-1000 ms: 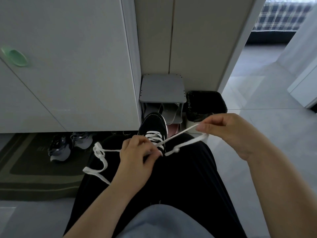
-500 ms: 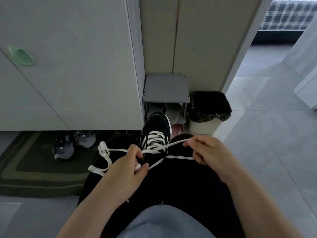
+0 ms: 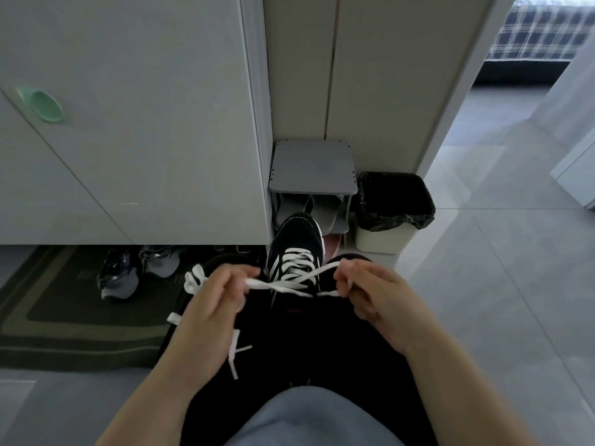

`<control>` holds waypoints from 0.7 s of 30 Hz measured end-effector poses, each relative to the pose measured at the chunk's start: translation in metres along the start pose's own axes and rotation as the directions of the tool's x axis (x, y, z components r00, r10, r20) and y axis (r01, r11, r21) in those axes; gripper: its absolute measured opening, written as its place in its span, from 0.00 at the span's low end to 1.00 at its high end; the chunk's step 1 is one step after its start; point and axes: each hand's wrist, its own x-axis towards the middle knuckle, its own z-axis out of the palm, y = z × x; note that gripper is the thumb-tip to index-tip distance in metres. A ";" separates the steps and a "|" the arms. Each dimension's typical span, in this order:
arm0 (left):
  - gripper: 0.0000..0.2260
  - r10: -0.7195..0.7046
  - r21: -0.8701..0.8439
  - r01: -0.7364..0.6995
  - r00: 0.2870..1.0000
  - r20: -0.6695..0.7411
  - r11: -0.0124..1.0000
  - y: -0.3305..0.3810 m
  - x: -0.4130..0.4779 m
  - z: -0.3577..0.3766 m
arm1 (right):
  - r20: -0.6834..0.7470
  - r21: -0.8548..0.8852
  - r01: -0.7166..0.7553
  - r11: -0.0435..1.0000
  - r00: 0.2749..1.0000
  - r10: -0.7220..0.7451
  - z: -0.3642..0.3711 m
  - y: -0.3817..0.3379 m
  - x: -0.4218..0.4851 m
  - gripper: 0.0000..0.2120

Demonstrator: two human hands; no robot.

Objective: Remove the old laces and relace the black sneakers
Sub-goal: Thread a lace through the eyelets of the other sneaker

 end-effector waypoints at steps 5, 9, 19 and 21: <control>0.14 -0.182 -0.805 0.168 0.980 0.075 0.569 0.021 0.008 -0.006 | -0.067 -0.484 0.058 0.873 0.992 -0.103 0.012 0.013 0.003 0.10; 0.13 -0.257 -0.525 0.268 0.962 0.095 0.808 0.012 0.009 -0.012 | -0.083 -0.734 0.113 0.669 0.964 -0.253 0.026 0.023 0.004 0.16; 0.07 -0.278 0.412 0.082 0.852 0.443 0.908 0.012 -0.012 -0.044 | 0.133 -0.846 0.371 0.383 0.842 -0.524 0.031 0.046 0.001 0.06; 0.07 -0.245 0.403 0.060 0.871 0.427 0.913 0.010 -0.010 -0.044 | 0.146 -0.841 0.381 0.383 0.843 -0.517 0.027 0.047 0.001 0.05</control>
